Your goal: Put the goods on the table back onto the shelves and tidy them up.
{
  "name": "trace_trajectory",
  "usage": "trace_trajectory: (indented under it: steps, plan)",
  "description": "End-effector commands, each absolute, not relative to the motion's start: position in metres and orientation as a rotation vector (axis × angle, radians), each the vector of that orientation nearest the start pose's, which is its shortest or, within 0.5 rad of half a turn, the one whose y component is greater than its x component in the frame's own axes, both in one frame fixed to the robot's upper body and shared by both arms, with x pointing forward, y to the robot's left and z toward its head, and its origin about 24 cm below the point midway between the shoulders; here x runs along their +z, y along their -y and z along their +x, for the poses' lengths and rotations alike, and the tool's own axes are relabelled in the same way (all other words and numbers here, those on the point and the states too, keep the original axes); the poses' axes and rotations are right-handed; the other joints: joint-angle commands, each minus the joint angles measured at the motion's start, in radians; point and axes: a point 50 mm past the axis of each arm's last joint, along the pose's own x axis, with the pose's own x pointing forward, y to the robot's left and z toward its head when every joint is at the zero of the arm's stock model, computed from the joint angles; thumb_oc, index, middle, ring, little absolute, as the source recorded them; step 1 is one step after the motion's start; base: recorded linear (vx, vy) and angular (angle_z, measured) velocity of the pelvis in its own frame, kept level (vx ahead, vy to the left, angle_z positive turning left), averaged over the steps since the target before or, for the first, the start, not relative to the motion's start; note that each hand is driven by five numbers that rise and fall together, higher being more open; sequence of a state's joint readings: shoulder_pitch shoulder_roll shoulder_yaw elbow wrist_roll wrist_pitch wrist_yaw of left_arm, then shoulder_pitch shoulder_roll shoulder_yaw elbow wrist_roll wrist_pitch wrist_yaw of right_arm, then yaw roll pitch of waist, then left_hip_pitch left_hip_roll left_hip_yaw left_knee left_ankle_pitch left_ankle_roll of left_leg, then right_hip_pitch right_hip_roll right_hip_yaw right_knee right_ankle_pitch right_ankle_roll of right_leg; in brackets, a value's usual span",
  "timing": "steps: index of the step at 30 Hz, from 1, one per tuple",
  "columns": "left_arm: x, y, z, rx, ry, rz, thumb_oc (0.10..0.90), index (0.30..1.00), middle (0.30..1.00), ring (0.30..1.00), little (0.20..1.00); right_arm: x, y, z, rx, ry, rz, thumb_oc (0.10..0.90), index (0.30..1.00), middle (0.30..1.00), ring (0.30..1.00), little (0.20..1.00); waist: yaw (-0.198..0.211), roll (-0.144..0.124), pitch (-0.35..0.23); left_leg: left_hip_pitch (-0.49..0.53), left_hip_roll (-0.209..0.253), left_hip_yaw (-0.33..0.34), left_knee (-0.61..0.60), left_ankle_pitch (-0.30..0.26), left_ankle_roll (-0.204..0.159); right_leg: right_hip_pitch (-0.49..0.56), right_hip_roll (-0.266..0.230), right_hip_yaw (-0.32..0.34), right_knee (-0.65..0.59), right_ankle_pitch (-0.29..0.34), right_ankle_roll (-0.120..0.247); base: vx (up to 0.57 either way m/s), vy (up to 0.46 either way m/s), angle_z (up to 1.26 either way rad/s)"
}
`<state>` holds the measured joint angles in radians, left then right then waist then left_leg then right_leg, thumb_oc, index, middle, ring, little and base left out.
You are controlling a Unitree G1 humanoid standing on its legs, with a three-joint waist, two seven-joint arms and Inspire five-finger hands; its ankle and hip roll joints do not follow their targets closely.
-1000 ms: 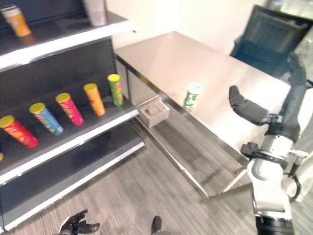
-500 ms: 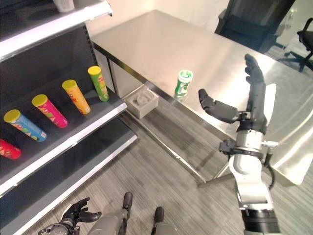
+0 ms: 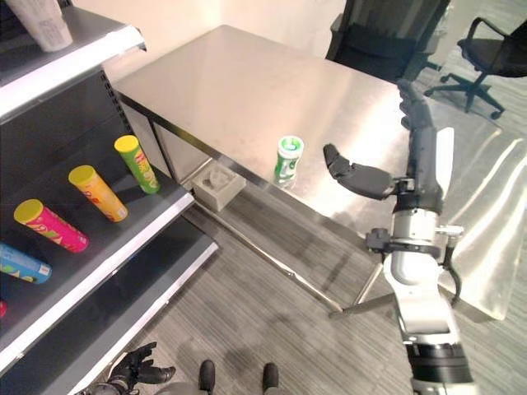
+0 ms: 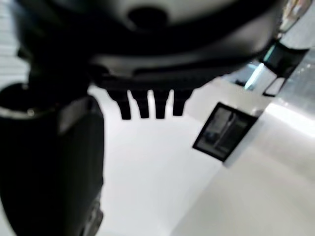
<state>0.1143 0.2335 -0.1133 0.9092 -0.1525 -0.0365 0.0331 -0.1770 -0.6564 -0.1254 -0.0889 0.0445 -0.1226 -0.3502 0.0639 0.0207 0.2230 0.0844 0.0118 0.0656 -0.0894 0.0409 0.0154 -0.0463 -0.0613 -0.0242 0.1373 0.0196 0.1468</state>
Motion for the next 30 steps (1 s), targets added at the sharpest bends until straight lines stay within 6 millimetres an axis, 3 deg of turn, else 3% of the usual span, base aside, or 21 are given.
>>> trace_trajectory:
  steps: [1, 3, 4, 6, 8, 12, 18, 21, 30]
  plan:
    - [-0.137, -0.248, 0.108, 0.147, -0.968, 0.219, 0.8, 0.9, 0.9, 0.9, 0.9, 0.239, 0.263, 0.263, -0.385, 0.801, -0.525, 0.8, 0.9, 0.9, 0.9, 0.9, 0.025, -0.032, -0.045, -0.055, -0.038, -0.012, 0.009, -0.013, 0.016, -0.039, -0.026, -0.029, 0.265, -0.034, 0.054, 0.0, 0.027, -0.21]
    - [-0.134, -0.253, 0.11, 0.154, -0.953, 0.223, 0.8, 0.9, 0.9, 0.9, 0.9, 0.234, 0.26, 0.263, -0.333, 0.784, -0.498, 0.8, 0.9, 0.9, 0.9, 0.9, 0.035, -0.026, -0.044, -0.044, -0.029, -0.025, 0.008, -0.029, 0.01, -0.07, -0.075, -0.051, 0.239, -0.044, 0.041, 0.06, -0.016, -0.08]
    - [-0.134, -0.253, 0.109, 0.154, -0.954, 0.223, 0.8, 0.9, 0.9, 0.9, 0.9, 0.234, 0.26, 0.263, -0.332, 0.783, -0.497, 0.8, 0.9, 0.9, 0.9, 0.9, 0.032, -0.025, -0.045, -0.044, -0.028, -0.028, 0.008, -0.031, 0.009, -0.066, -0.075, -0.055, 0.235, -0.044, 0.041, 0.07, -0.046, -0.01]
    - [-0.133, -0.254, 0.113, 0.147, -0.943, 0.227, 0.8, 0.9, 0.9, 0.9, 0.9, 0.236, 0.258, 0.265, -0.271, 0.776, -0.487, 0.8, 0.9, 0.9, 0.9, 0.9, 0.03, -0.029, -0.051, -0.04, -0.028, -0.051, 0.007, -0.042, -0.005, -0.05, -0.096, -0.067, 0.071, -0.032, 0.027, 0.1, -0.111, 0.04]
    - [-0.134, -0.255, 0.11, 0.133, -0.953, 0.235, 0.8, 0.9, 0.9, 0.9, 0.9, 0.228, 0.26, 0.265, -0.23, 0.722, -0.518, 0.8, 0.9, 0.9, 0.9, 0.9, 0.03, -0.053, -0.073, -0.038, -0.041, -0.058, 0.009, -0.052, -0.012, 0.0, -0.098, -0.044, -0.087, -0.005, 0.035, 0.12, -0.156, 0.22]
    - [-0.136, -0.254, 0.102, 0.13, -0.974, 0.224, 0.8, 0.9, 0.9, 0.9, 0.9, 0.22, 0.264, 0.264, -0.2, 0.666, -0.569, 0.8, 0.9, 0.9, 0.9, 0.9, 0.033, -0.061, -0.099, -0.034, -0.03, -0.058, 0.006, -0.052, -0.025, 0.056, -0.092, -0.061, -0.16, 0.022, 0.036, 0.08, -0.089, 0.53]
    - [-0.141, -0.246, 0.093, 0.105, -1.005, 0.213, 0.8, 0.9, 0.9, 0.9, 0.9, 0.206, 0.275, 0.261, -0.21, 0.573, -0.649, 0.8, 0.9, 0.9, 0.9, 0.9, 0.026, -0.059, -0.124, -0.033, -0.007, -0.072, 0.002, -0.053, -0.047, 0.107, -0.08, -0.095, -0.221, 0.025, 0.028, 0.05, -0.065, 0.06]
    - [-0.143, -0.244, 0.09, 0.106, -1.017, 0.21, 0.8, 0.9, 0.9, 0.9, 0.9, 0.185, 0.288, 0.259, -0.254, 0.465, -0.678, 0.8, 0.9, 0.9, 0.9, 0.9, 0.024, -0.058, -0.127, -0.034, 0.002, -0.077, 0.002, -0.054, -0.057, 0.117, -0.074, -0.108, -0.225, 0.013, 0.022, 0.04, -0.038, 0.08]
    - [-0.146, -0.243, 0.083, 0.099, -1.049, 0.214, 0.8, 0.9, 0.9, 0.9, 0.9, 0.148, 0.294, 0.268, -0.283, 0.316, -0.581, 0.8, 0.9, 0.9, 0.9, 0.9, 0.041, -0.06, -0.123, -0.036, 0.004, -0.086, 0.002, -0.056, -0.059, 0.12, -0.075, -0.125, -0.225, 0.008, 0.02, 0.01, -0.005, 0.07]
